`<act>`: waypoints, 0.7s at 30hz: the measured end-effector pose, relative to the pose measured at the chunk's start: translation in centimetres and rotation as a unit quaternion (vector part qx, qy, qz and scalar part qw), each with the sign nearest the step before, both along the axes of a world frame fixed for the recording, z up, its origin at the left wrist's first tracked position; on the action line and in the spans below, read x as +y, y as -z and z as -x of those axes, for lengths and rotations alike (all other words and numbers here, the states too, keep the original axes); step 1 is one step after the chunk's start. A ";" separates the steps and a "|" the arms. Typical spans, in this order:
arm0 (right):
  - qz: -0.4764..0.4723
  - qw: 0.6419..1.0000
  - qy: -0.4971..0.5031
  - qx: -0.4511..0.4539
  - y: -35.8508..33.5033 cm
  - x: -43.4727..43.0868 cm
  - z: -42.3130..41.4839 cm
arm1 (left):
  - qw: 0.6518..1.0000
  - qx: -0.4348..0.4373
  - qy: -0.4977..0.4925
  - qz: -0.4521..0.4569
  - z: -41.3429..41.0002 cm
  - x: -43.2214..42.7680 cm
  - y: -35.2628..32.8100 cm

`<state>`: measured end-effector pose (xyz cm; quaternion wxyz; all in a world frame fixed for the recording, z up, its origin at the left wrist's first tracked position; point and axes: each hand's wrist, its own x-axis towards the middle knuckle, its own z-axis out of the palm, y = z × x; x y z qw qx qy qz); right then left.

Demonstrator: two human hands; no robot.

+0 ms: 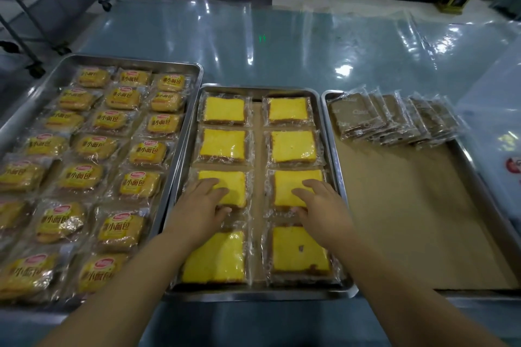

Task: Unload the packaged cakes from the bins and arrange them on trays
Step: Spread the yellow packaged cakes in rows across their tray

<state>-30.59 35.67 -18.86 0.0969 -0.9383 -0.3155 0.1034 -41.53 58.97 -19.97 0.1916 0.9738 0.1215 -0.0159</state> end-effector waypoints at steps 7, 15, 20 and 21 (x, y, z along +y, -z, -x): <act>-0.056 0.997 -0.051 -0.013 0.2 -2.9 3.5 | 0.998 -0.059 0.006 -0.015 4.5 -2.6 -0.5; -0.001 0.997 -0.064 0.041 1.3 -3.7 4.9 | 0.997 0.067 0.013 -0.028 6.4 -3.3 0.6; 0.029 0.997 -0.065 0.039 0.8 -3.5 4.8 | 0.996 0.068 0.036 -0.040 6.2 -3.0 -0.1; 0.024 0.997 -0.060 0.034 0.6 -3.5 4.9 | 0.996 0.063 0.040 -0.040 6.3 -3.0 -0.3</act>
